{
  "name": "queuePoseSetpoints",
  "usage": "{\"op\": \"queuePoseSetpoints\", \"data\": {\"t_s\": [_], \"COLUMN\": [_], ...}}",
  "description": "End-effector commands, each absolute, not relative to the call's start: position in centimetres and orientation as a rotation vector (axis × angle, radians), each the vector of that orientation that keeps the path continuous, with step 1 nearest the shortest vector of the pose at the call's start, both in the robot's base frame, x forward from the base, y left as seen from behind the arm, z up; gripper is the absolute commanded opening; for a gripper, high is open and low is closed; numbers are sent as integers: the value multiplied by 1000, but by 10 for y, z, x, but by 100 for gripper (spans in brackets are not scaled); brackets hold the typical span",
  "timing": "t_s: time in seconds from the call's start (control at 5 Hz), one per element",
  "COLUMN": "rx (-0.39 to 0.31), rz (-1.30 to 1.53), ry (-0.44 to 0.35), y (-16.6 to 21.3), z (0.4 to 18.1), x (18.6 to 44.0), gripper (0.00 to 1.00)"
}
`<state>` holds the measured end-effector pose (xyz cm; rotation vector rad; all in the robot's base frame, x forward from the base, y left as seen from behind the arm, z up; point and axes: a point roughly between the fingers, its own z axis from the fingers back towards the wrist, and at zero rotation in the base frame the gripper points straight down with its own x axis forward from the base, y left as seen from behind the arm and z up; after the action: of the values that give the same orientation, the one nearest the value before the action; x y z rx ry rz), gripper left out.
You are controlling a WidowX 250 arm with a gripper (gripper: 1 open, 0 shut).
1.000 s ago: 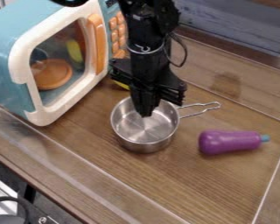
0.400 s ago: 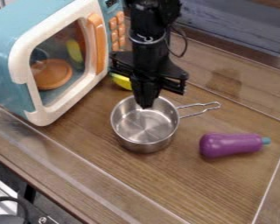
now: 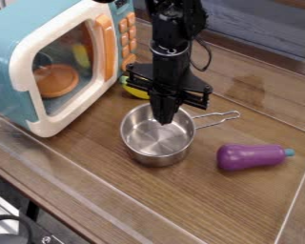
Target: Put the eggplant in the silver pot
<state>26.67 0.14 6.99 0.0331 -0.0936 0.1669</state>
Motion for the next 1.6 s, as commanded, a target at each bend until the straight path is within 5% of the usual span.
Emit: {"op": "queuePoseSetpoints", "data": {"t_s": [0.0, 0.6, 1.0, 1.4], "rx": [15, -27, -64, -75], "rz": [91, -220, -507, -868], "ry": [-127, -95, -53, -58], "y": [1, -14, -44, -60], "z": [89, 108, 90, 92], "x": [276, 277, 285, 288], "gripper": [100, 100, 100, 100]}}
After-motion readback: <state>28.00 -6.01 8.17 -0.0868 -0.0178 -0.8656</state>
